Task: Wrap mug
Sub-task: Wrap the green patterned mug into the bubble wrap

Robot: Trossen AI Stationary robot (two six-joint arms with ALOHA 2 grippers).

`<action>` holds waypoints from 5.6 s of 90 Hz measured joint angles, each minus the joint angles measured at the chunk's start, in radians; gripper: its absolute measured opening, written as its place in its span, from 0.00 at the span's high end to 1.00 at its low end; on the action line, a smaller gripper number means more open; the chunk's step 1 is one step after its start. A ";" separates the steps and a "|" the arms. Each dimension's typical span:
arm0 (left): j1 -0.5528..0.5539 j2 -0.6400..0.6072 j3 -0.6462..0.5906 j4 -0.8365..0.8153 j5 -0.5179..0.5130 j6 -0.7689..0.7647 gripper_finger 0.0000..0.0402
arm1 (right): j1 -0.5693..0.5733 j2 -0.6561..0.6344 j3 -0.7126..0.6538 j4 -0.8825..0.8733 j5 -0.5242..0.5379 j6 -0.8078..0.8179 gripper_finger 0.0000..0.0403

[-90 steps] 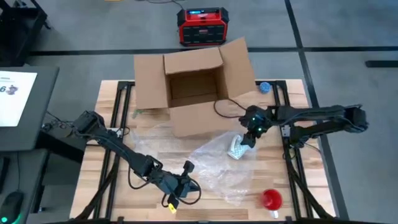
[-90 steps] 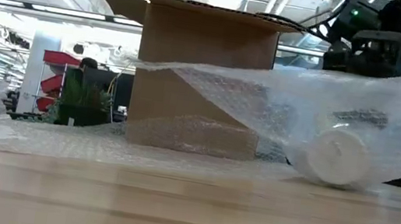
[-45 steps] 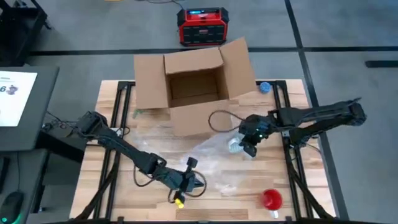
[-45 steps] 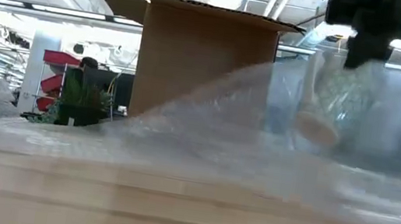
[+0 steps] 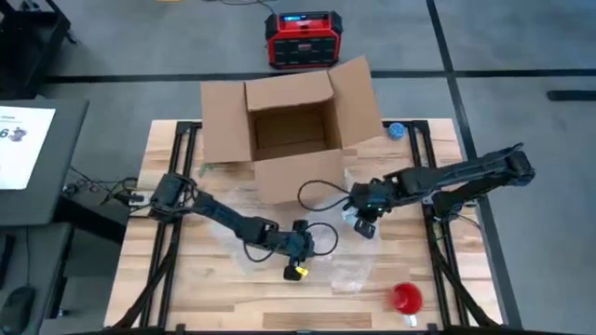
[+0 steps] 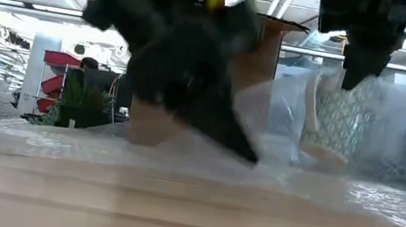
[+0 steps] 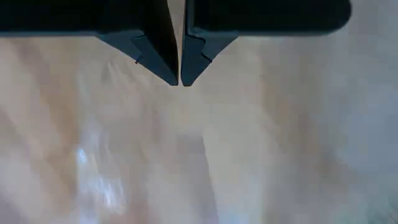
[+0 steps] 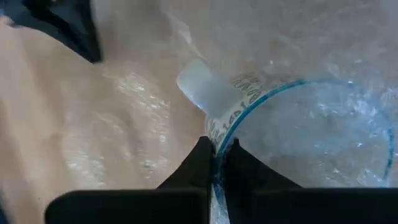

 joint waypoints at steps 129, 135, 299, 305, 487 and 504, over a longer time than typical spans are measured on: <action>-0.089 -0.230 -0.004 -0.292 -0.025 -0.112 1.00 | 0.048 0.310 0.245 -0.312 -0.128 -0.226 0.98; -0.089 -0.216 -0.002 -0.276 -0.026 -0.113 1.00 | 0.053 0.337 0.247 -0.297 -0.128 -0.231 0.98; -0.111 -0.221 0.000 -0.225 -0.030 -0.073 1.00 | 0.632 0.636 0.247 0.516 0.189 0.091 0.60; -0.111 -0.221 0.000 -0.224 -0.030 -0.073 1.00 | 0.632 0.655 0.247 0.518 0.191 0.110 0.60; -0.116 -0.221 0.000 -0.220 -0.030 -0.080 1.00 | 0.565 0.622 0.137 0.393 0.305 0.225 0.90; -0.123 -0.221 0.000 -0.217 -0.030 -0.080 1.00 | 0.586 0.597 0.225 0.273 0.293 0.179 0.97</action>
